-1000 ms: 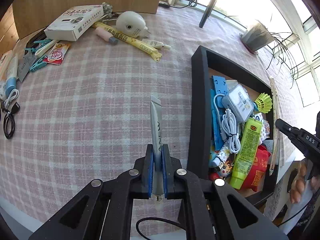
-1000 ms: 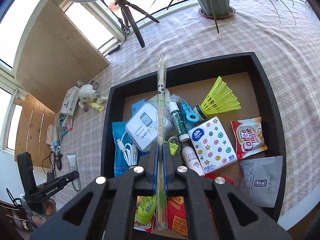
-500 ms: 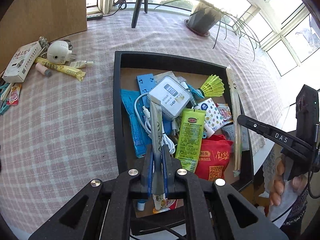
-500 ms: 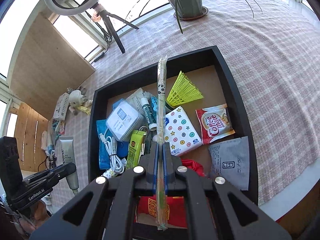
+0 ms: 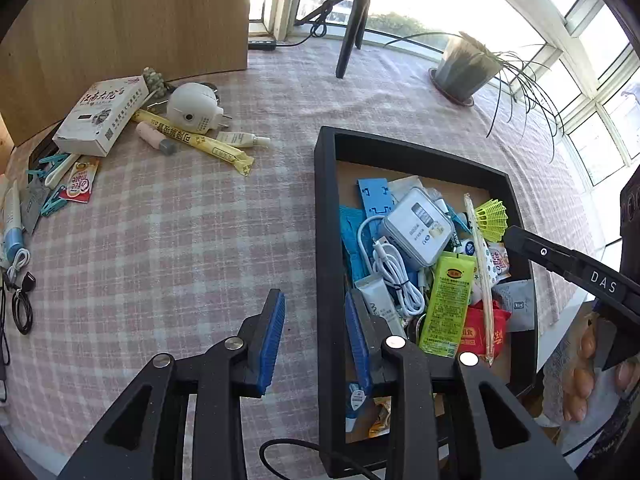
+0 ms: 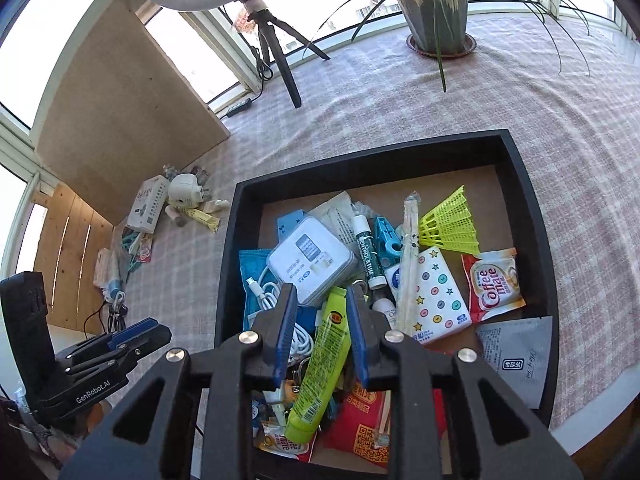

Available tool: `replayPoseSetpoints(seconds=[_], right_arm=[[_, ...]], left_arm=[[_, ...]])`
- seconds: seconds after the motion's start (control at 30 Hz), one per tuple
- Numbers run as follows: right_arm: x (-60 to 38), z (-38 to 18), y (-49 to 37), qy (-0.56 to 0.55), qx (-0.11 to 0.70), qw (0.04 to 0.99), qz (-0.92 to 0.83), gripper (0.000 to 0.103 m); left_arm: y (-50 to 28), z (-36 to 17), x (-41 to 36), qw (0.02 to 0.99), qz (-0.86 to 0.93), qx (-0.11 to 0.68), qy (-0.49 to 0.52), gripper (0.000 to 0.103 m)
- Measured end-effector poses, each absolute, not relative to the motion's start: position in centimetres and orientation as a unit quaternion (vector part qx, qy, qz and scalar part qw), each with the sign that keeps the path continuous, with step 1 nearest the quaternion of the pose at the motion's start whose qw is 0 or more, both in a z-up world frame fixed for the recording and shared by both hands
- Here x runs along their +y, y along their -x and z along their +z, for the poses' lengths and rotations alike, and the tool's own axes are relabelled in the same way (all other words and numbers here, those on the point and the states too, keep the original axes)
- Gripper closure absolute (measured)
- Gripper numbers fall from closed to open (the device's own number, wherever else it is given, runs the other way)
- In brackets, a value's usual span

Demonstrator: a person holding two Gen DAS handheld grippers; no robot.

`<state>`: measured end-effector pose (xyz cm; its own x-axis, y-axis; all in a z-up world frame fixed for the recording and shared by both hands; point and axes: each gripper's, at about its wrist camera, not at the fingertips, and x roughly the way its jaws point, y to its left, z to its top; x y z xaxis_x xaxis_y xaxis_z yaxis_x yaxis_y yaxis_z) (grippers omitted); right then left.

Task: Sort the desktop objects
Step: 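Release the grey tube into the tray with the left tool while the right tool releases the stick, then grasp the white box with the right tool while the left tool grasps the black wipe pack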

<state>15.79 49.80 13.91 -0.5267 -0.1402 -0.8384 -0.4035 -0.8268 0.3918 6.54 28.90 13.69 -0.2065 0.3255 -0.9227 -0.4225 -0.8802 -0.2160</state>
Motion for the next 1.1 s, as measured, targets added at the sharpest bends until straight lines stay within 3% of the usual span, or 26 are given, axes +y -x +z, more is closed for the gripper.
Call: replayPoseSetpoints(seconds=[0.17, 0.5, 0.63, 1.1], right_arm=[[46.4, 15.2, -10.8, 0.485, 0.249, 0.039, 0.837, 0.071], [37.6, 17.6, 2.5, 0.508, 0.171, -0.063, 0.842, 0.069], [33.6, 17.7, 8.8, 0.519, 0.153, -0.101, 0.835, 0.057], [23.3, 11.1, 26.0, 0.563, 0.088, -0.126, 0.812, 0.054]], left_arm=[[-3.0, 14.0, 24.8, 0.199, 0.793, 0.028, 0.574, 0.074], [7.8, 15.2, 13.7, 0.108, 0.812, -0.009, 0.574, 0.072], [13.3, 15.0, 8.4, 0.071, 0.814, -0.034, 0.575, 0.072], [29.6, 6.9, -1.8, 0.023, 0.786, -0.148, 0.600, 0.069]])
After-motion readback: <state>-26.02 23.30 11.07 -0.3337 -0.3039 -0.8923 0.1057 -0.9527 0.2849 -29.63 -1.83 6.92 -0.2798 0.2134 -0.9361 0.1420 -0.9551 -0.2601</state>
